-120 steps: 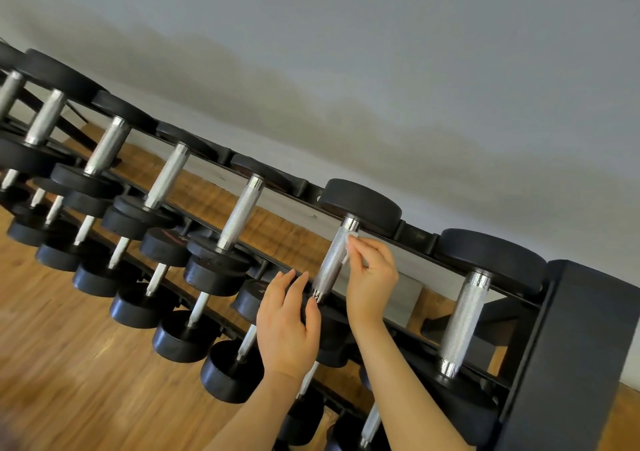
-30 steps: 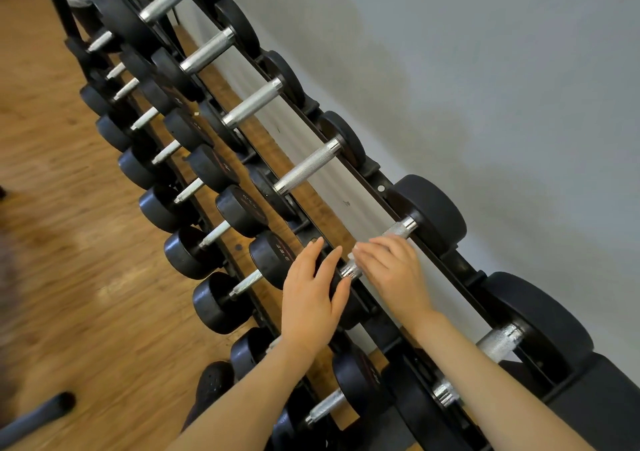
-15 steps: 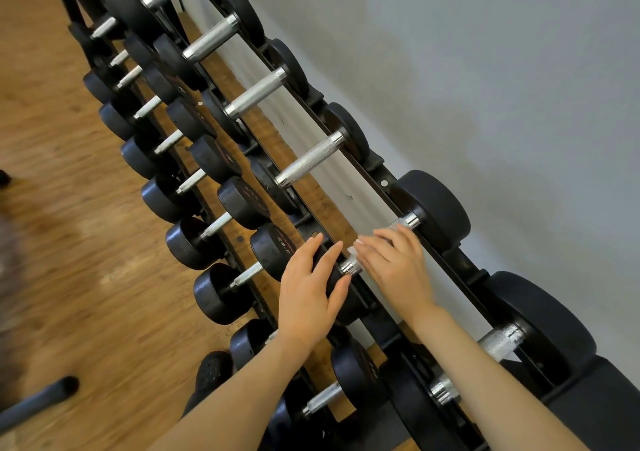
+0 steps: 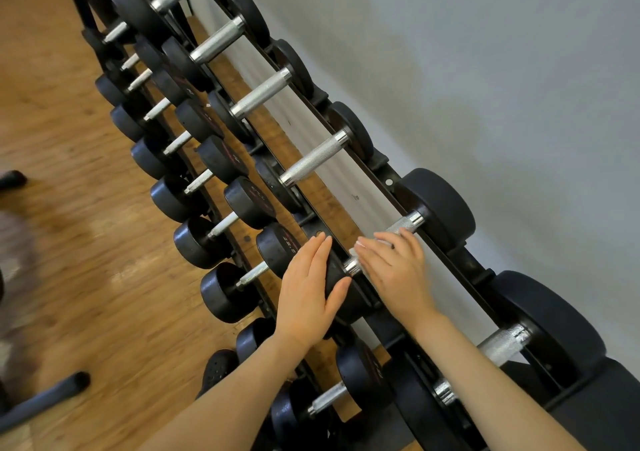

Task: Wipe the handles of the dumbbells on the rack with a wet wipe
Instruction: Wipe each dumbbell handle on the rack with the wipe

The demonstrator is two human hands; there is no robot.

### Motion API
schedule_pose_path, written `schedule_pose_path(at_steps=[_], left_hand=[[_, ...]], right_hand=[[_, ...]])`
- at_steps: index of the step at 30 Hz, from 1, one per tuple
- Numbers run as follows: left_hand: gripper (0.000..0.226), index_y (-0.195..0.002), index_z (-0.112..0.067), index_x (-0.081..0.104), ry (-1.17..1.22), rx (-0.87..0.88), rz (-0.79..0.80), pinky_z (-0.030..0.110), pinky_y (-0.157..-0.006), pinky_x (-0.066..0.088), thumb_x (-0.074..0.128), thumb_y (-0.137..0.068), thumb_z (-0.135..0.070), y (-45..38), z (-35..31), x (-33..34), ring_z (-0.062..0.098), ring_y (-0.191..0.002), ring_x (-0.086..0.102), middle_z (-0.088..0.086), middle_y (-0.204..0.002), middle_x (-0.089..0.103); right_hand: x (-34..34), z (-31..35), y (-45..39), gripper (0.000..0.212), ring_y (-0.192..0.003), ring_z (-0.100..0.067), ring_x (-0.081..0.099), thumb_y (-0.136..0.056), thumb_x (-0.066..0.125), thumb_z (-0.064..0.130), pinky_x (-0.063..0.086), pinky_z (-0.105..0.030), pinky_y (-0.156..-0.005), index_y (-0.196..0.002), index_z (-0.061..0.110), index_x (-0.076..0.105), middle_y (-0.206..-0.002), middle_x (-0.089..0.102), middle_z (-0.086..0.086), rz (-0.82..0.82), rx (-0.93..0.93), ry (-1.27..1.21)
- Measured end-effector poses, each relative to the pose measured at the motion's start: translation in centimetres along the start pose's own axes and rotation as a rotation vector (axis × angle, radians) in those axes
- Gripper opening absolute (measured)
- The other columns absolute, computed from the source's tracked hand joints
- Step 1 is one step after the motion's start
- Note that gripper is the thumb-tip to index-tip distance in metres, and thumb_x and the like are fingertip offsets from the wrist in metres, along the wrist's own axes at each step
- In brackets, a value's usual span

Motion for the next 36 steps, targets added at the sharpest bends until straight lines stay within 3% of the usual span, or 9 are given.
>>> schedule_pose_path(at_steps=[4,9,14,20,25,32,36], left_hand=[[0.07,-0.152,-0.016,0.031,-0.022,0.043,0.018,0.048,-0.116,0.033,0.039,-0.095,-0.055,0.2,0.4,-0.2,0.019,-0.146,0.03,0.003,-0.157,0.034],[0.07,-0.153,-0.017,0.031,-0.036,0.039,0.016,0.048,-0.116,0.033,0.038,-0.095,-0.056,0.2,0.1,-0.4,0.02,-0.145,0.031,0.003,-0.157,0.034],[0.07,-0.152,-0.015,0.033,-0.051,0.039,0.02,0.048,-0.115,0.034,0.039,-0.094,-0.053,0.1,0.1,-0.3,0.022,-0.144,0.033,0.005,-0.156,0.036],[0.07,-0.152,-0.015,0.032,-0.069,0.043,0.016,0.044,-0.117,0.031,0.038,-0.094,-0.054,0.1,0.1,-0.4,0.021,-0.143,0.033,0.004,-0.156,0.036],[0.069,-0.152,-0.016,0.032,-0.07,0.041,0.018,0.042,-0.116,0.031,0.038,-0.094,-0.054,0.1,0.2,-0.2,0.02,-0.143,0.034,0.003,-0.156,0.036],[0.07,-0.152,-0.016,0.033,-0.079,0.032,0.027,0.042,-0.116,0.031,0.036,-0.094,-0.055,0.1,0.2,-0.3,0.02,-0.144,0.033,0.002,-0.156,0.035],[0.069,-0.152,-0.016,0.033,-0.084,0.032,0.032,0.047,-0.115,0.034,0.036,-0.095,-0.054,0.0,0.3,-0.1,0.021,-0.144,0.033,0.003,-0.156,0.036]], right_hand=[[0.6,2.1,0.5,0.028,-0.117,-0.023,0.055,-0.092,0.055,0.018,0.027,-0.046,-0.111,-0.116,0.012,0.068,-0.12,0.066,-0.002,0.096,-0.137,-0.047],[-0.2,-0.2,-0.2,0.024,-0.117,-0.022,0.053,-0.091,0.059,0.02,0.029,-0.047,-0.11,-0.111,0.017,0.072,-0.116,0.069,0.002,0.027,-0.036,-0.002],[0.6,1.7,0.5,0.028,-0.116,-0.024,0.054,-0.092,0.053,0.017,0.027,-0.044,-0.111,-0.114,0.013,0.07,-0.119,0.067,-0.001,0.083,-0.168,-0.059],[-0.7,-1.2,-0.4,0.022,-0.114,-0.021,0.055,-0.091,0.061,0.021,0.034,-0.046,-0.108,-0.111,0.018,0.072,-0.114,0.069,0.002,-0.05,0.023,-0.021],[0.4,1.9,0.3,0.026,-0.114,-0.023,0.055,-0.093,0.054,0.019,0.029,-0.043,-0.109,-0.111,0.013,0.071,-0.116,0.069,-0.001,0.031,-0.133,-0.062],[-0.3,-1.5,0.7,0.023,-0.118,-0.019,0.053,-0.092,0.064,0.022,0.029,-0.044,-0.11,-0.113,0.019,0.072,-0.119,0.068,0.005,-0.128,0.115,-0.021],[0.9,1.0,1.6,0.025,-0.118,-0.019,0.054,-0.094,0.058,0.023,0.03,-0.043,-0.111,-0.114,0.015,0.071,-0.122,0.066,0.003,-0.073,0.058,-0.088]])
Point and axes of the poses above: each hand's wrist, its own y-axis away from the middle knuckle, its own x-axis out of the palm, z = x × y, the point moved 8 cm from there along -y, towards the middle knuckle
